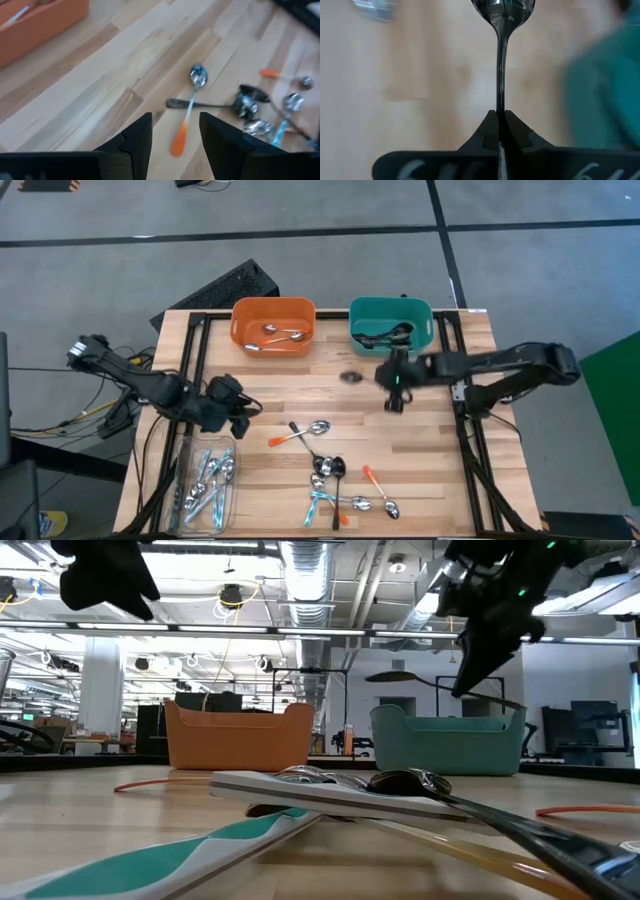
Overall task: Sort silverware by color (type)
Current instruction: Put the black spoon into the blue bin, then put the orange spoon into the orange bin
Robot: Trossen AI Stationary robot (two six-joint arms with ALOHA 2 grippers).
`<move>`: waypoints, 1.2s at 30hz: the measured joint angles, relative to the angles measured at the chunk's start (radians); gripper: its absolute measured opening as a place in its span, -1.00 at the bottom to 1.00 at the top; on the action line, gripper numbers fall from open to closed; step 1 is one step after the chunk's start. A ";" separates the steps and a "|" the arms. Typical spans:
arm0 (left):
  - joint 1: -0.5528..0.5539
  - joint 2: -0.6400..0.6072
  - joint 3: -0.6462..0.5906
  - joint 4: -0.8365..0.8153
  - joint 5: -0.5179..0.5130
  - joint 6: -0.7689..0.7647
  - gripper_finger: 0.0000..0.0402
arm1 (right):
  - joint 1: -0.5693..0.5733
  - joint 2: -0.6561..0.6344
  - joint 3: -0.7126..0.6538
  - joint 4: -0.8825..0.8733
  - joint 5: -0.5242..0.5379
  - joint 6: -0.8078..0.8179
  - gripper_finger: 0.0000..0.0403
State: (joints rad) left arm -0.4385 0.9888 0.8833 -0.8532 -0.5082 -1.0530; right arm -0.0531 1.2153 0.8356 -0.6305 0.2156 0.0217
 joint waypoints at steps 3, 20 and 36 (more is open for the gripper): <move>0.005 0.053 0.000 0.005 0.032 0.002 -0.25 | -0.165 -0.028 0.001 -0.001 0.001 -0.170 -0.93; 0.157 0.157 0.000 0.095 0.278 0.071 -0.25 | -0.729 0.049 0.002 0.127 -0.118 -0.594 -0.62; 0.216 0.199 0.000 0.372 0.275 0.522 -0.25 | -0.523 -0.103 0.003 0.110 -0.154 0.188 0.01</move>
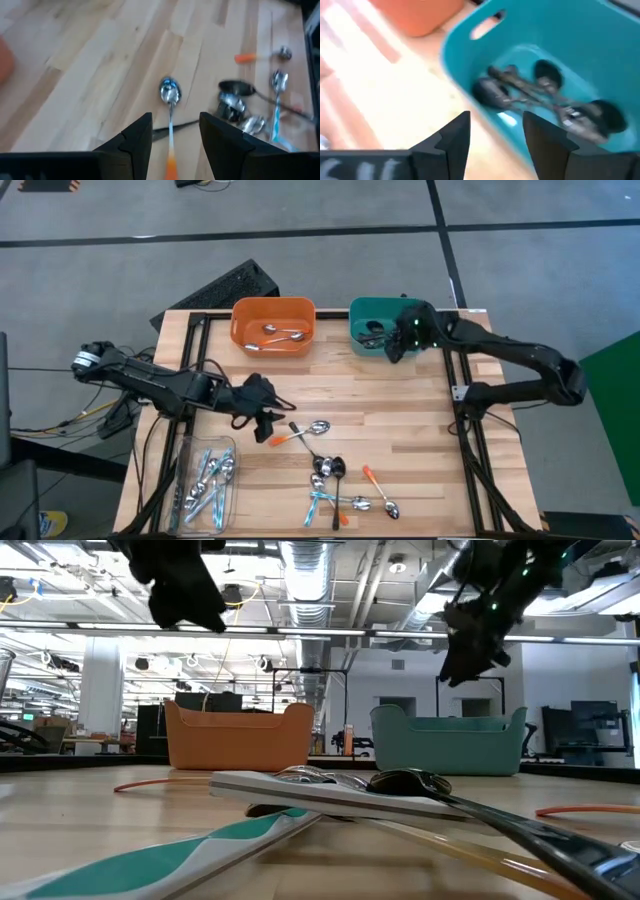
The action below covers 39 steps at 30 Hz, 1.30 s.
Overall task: Sort silverware by color (type)
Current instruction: Put the orange spoon into the orange bin
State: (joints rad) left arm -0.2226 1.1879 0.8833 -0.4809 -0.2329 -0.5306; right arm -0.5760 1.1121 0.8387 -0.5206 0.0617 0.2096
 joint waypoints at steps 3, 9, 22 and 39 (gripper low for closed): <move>0.000 0.052 0.000 0.002 0.035 0.014 -0.25 | 0.125 -0.032 0.000 -0.039 0.075 0.099 -0.07; 0.023 0.158 0.000 0.082 0.126 0.109 -0.25 | 0.392 -0.075 0.000 -0.050 0.207 0.368 -0.20; 0.091 0.476 0.000 0.382 0.275 0.273 -0.25 | 0.889 -0.043 0.000 -0.075 0.481 0.884 -0.22; 0.092 0.583 0.000 0.398 0.148 0.278 -0.38 | 1.078 0.158 0.010 -0.071 0.517 1.122 -0.28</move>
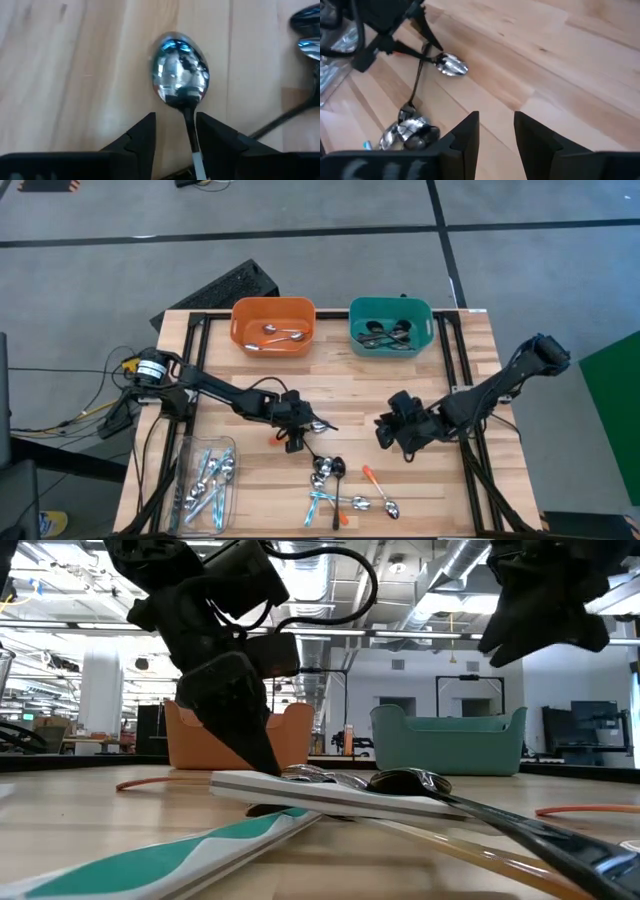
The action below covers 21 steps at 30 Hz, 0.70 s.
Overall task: Sort silverware by color (type)
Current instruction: Put the orange spoon into the orange bin
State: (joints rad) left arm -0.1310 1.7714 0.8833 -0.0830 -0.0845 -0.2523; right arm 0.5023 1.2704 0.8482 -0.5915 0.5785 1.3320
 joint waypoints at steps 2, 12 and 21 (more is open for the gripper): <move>0.002 0.000 0.000 0.001 -0.001 0.012 -0.46 | -0.006 0.029 0.000 0.044 0.002 -0.028 -0.31; 0.007 0.010 0.002 0.006 0.043 0.061 -0.96 | -0.124 0.196 0.000 0.386 -0.059 -0.083 -0.34; 0.012 -0.142 0.021 -0.103 -0.035 0.013 -1.00 | -0.151 0.228 0.062 0.480 0.077 -0.087 -0.32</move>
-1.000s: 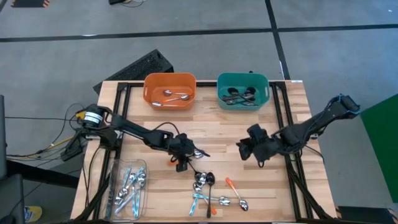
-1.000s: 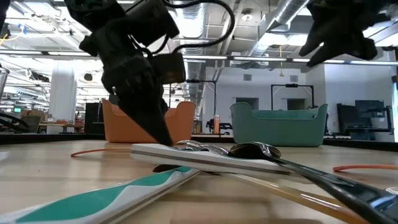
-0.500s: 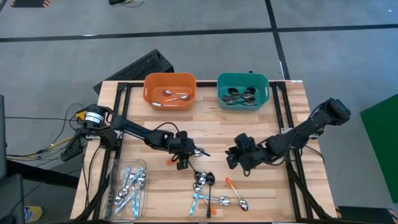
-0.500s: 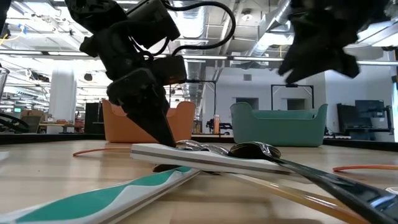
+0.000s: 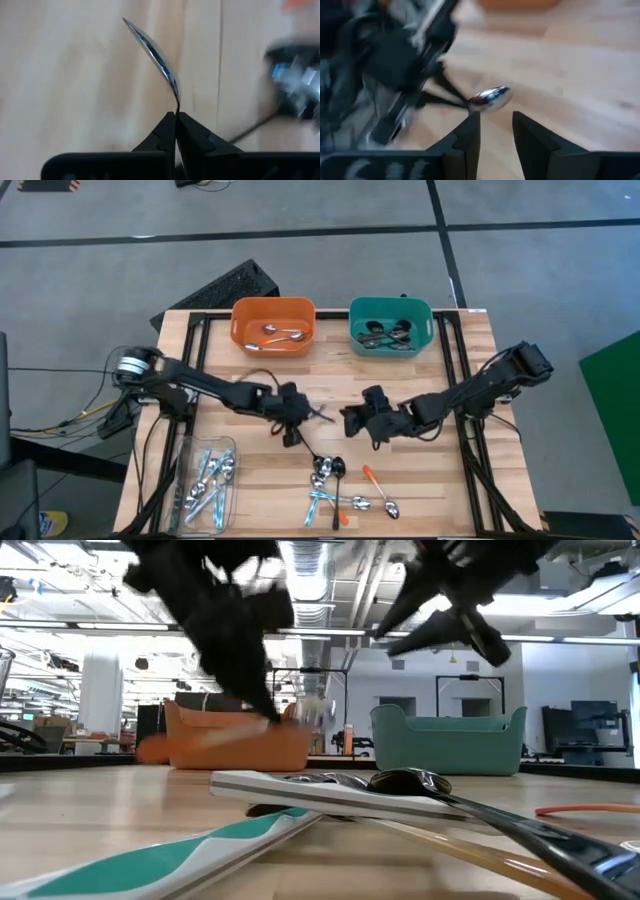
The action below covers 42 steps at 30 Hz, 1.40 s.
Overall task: Sort silverware by color (type)
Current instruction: Put the orange spoon into the orange bin
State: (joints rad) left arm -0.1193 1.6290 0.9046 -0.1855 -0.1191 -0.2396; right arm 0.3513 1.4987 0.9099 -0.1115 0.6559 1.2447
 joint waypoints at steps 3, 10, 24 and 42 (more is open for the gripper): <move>0.002 -0.122 0.002 -0.026 -0.064 -0.008 -1.00 | -0.005 -0.024 0.004 0.039 0.110 0.083 -0.23; 0.005 -0.377 0.002 -0.024 -0.236 0.145 -1.00 | -0.117 -0.004 0.005 0.463 -0.053 -0.061 0.18; 0.156 -0.605 0.002 0.026 0.102 0.073 -1.00 | -0.347 0.023 0.099 0.713 -0.409 -0.575 0.27; 0.271 -0.627 0.002 0.026 0.177 0.070 -1.00 | -0.475 0.191 0.359 0.569 -0.791 -0.599 -0.34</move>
State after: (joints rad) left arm 0.1521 1.0017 0.9062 -0.1593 0.0576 -0.1696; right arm -0.1241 1.6897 1.2686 0.4575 -0.1349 0.6456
